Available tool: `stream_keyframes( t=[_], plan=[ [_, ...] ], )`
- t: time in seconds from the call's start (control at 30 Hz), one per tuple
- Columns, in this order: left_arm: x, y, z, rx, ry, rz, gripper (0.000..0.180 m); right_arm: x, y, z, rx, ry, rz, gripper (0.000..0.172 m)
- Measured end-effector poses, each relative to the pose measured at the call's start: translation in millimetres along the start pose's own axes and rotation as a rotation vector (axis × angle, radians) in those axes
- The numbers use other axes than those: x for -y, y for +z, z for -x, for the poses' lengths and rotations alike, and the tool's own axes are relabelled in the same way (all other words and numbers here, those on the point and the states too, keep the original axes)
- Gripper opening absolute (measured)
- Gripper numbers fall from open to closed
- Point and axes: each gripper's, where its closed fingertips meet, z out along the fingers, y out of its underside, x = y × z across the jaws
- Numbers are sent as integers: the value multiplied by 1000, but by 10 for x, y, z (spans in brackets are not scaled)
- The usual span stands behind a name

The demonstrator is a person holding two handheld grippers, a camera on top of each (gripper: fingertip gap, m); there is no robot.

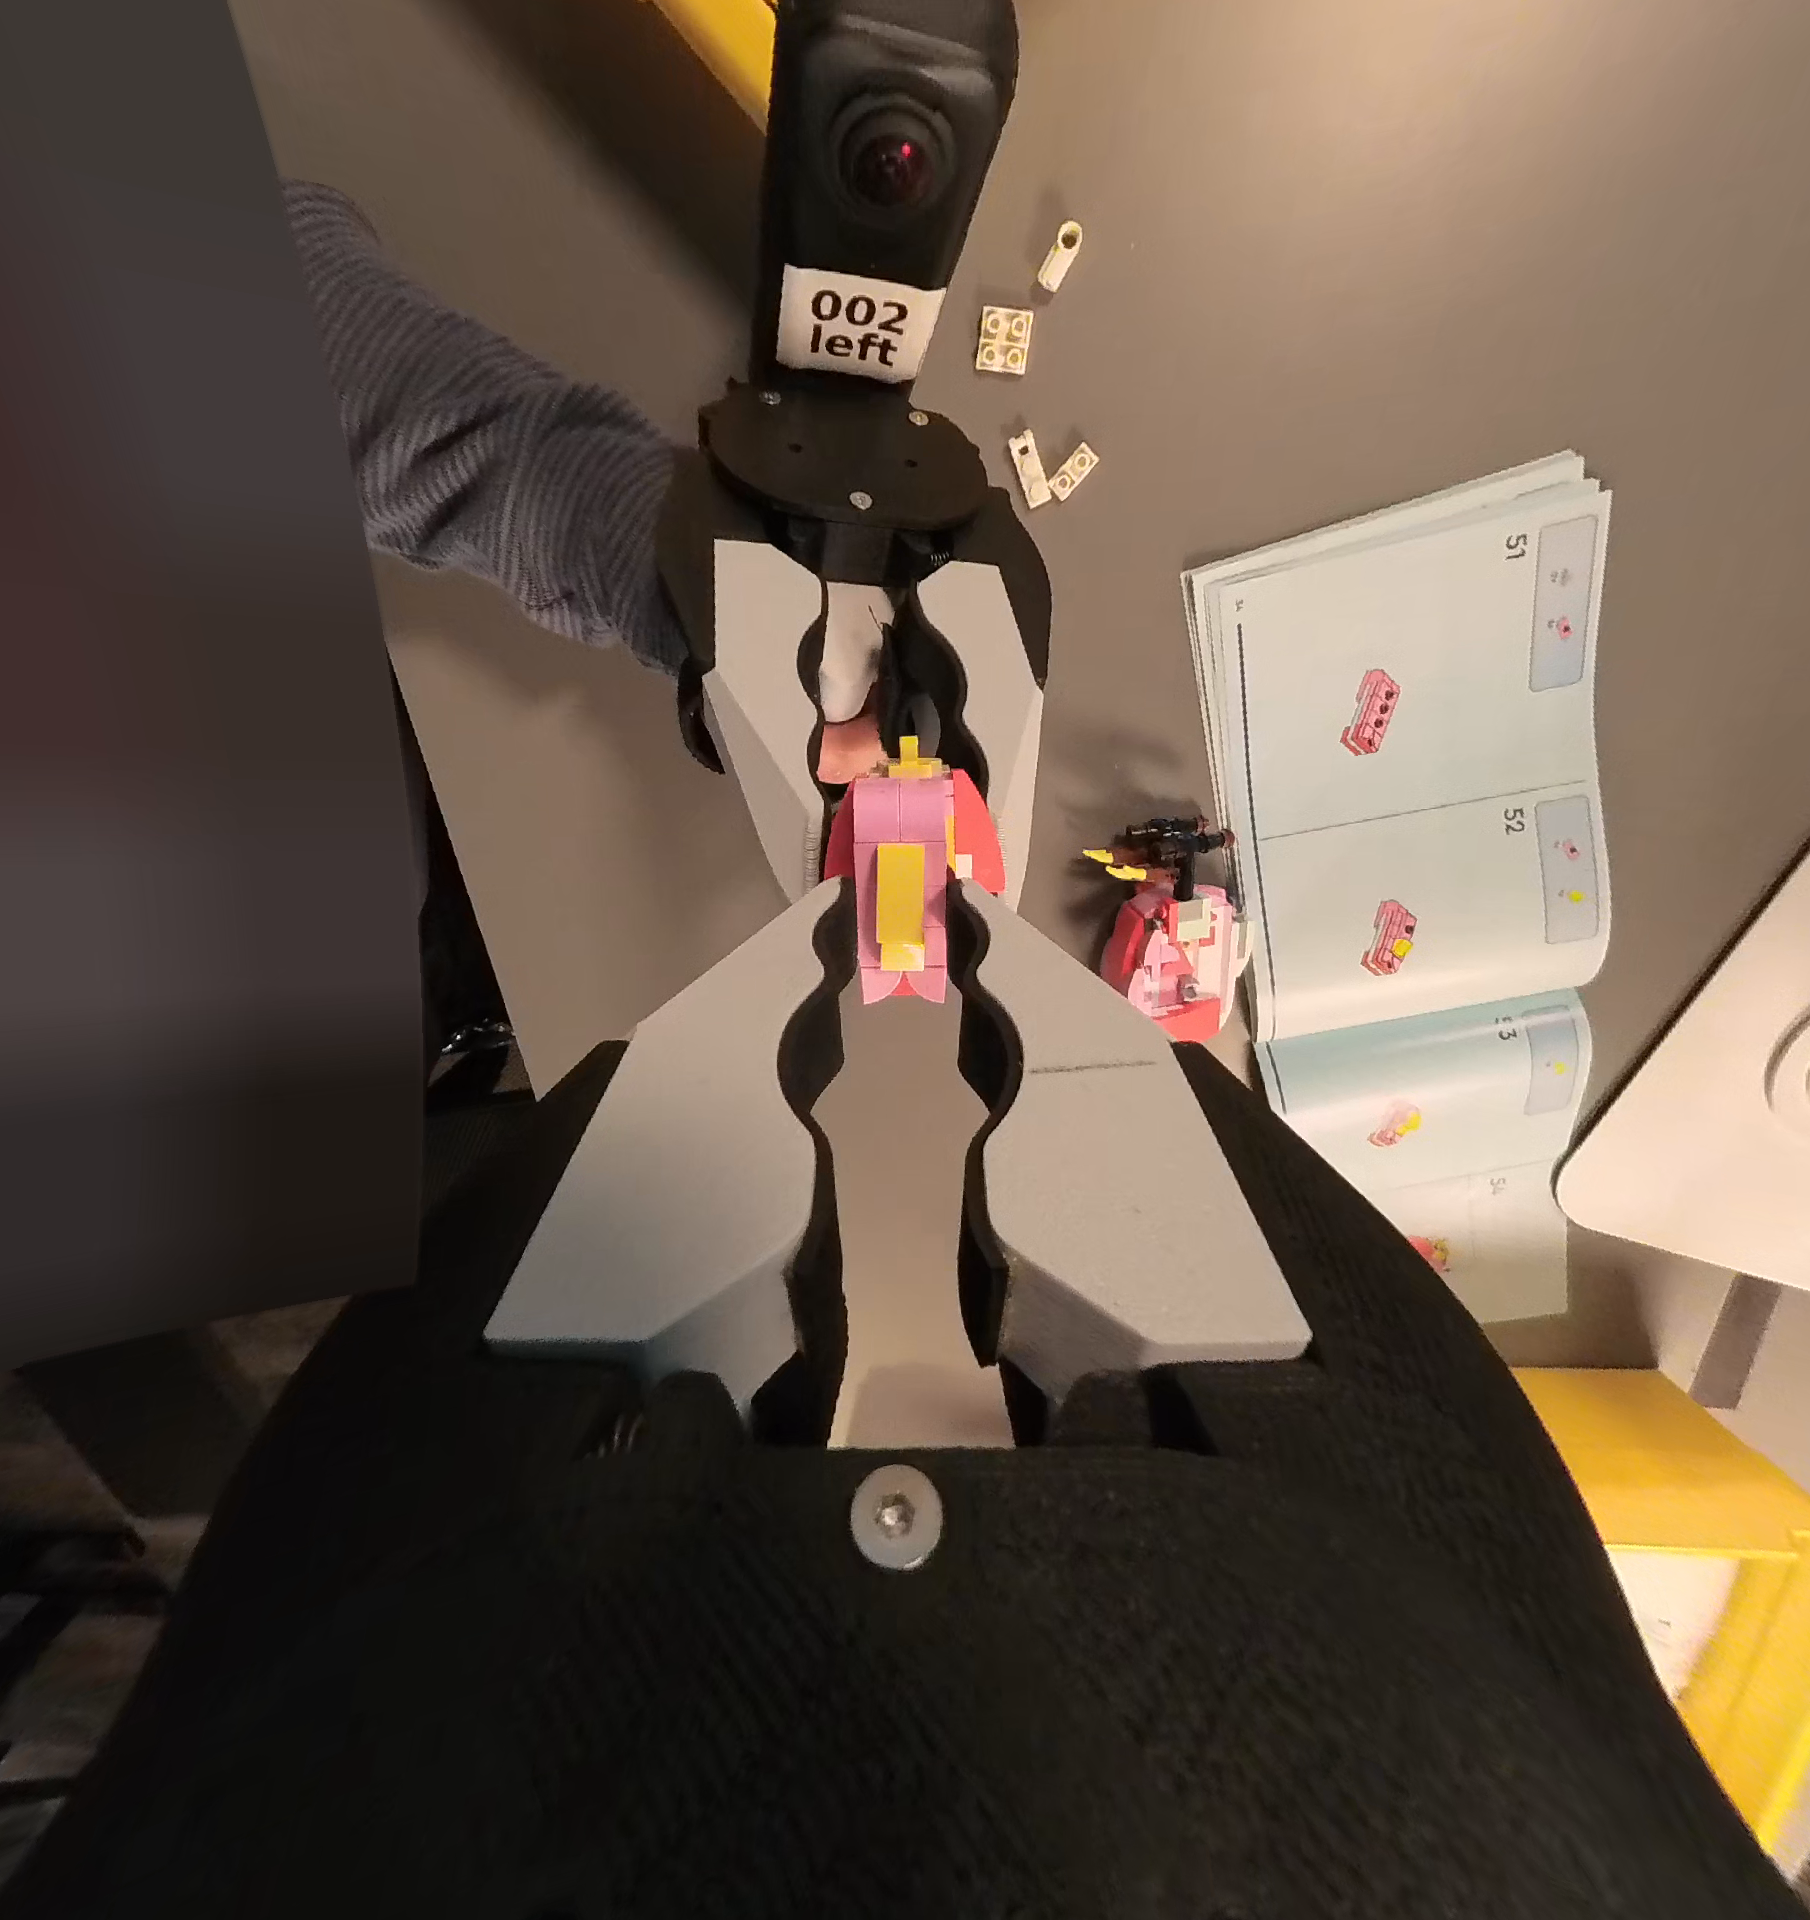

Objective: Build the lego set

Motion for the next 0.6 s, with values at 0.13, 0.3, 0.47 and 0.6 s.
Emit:
stream_keyframes(
  t=[0.13, 0.3, 0.47, 0.6],
  plan=[
    [7, -3, 1, -2, -5, -7, 34, 6, 0, -4, -4, 5, -1, 16],
    [-12, 1, 7, 0, -10, -2, 34, -11, -3, -15, -8, 17, -3, 18],
    [3, -9, 26, 8, -14, -9, 34, -29, -35, -35, -29, 21, -11, 23],
    [1, -13, 48, 22, -18, -8, 34, 28, -163, -78, -110, -24, -110, 47]
  ],
)
